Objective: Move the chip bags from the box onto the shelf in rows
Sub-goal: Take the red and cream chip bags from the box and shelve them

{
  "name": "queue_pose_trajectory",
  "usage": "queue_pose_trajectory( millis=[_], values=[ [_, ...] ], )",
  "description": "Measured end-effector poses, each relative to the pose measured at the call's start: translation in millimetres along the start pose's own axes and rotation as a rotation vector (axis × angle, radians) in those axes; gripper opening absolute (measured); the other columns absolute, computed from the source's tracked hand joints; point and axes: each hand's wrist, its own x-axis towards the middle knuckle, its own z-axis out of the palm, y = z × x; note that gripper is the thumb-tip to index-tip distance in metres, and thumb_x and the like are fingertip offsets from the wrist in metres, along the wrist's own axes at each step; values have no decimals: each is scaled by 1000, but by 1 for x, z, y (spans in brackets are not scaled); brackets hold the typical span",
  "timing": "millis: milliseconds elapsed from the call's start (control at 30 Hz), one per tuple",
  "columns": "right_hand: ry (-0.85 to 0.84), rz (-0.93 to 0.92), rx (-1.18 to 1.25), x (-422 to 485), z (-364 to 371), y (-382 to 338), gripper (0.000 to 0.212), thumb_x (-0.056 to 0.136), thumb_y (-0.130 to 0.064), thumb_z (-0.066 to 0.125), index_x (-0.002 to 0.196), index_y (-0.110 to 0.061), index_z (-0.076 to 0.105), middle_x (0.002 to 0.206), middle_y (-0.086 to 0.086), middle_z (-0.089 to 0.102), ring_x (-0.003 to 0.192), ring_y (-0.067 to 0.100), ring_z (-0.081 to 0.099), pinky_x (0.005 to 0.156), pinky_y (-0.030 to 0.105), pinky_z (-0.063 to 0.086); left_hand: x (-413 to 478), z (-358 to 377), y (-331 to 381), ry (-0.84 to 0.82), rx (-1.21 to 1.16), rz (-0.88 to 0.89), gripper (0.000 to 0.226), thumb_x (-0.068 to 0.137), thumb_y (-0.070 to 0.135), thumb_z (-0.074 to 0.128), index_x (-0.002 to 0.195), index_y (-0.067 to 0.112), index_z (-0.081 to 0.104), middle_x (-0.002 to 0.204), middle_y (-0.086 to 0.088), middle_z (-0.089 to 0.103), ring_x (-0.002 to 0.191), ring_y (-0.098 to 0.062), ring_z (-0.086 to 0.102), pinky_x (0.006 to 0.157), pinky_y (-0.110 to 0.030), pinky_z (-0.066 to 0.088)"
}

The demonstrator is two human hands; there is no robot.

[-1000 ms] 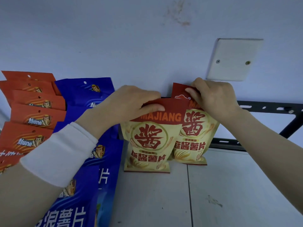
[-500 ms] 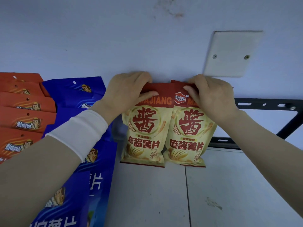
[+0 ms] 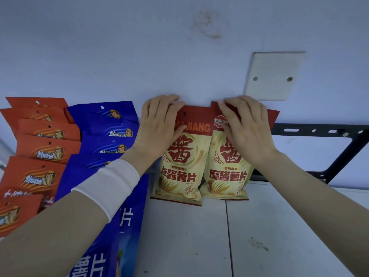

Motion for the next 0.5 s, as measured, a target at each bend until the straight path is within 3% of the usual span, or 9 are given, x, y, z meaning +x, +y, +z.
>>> queue_pose_trajectory(
  millis=[267, 400, 500],
  values=[
    [-148, 99, 86, -30, -31, -18, 49, 87, -22, 54, 131, -2, 46, 132, 21, 49, 125, 34, 33, 100, 49, 37, -25, -35, 26, -222, 48, 5, 53, 85, 30, 45, 131, 3, 43, 143, -20, 38, 133, -33, 31, 111, -49, 19],
    [-281, 147, 56, -53, -58, -27, 53, 90, -29, 46, 134, 0, 41, 137, 24, 43, 129, 39, 33, 105, 52, 33, -40, -53, 47, -338, 52, 17, 57, 86, 33, 40, 134, 3, 40, 145, -20, 35, 135, -33, 31, 110, -51, 26],
    [-384, 225, 19, -71, -88, -37, 56, 90, -34, 42, 135, 0, 39, 140, 25, 39, 131, 40, 33, 107, 51, 30, -50, -67, 64, -384, -5, 50, 57, 85, 30, 54, 132, 0, 44, 142, -22, 39, 133, -36, 36, 106, -53, 27]
  ],
)
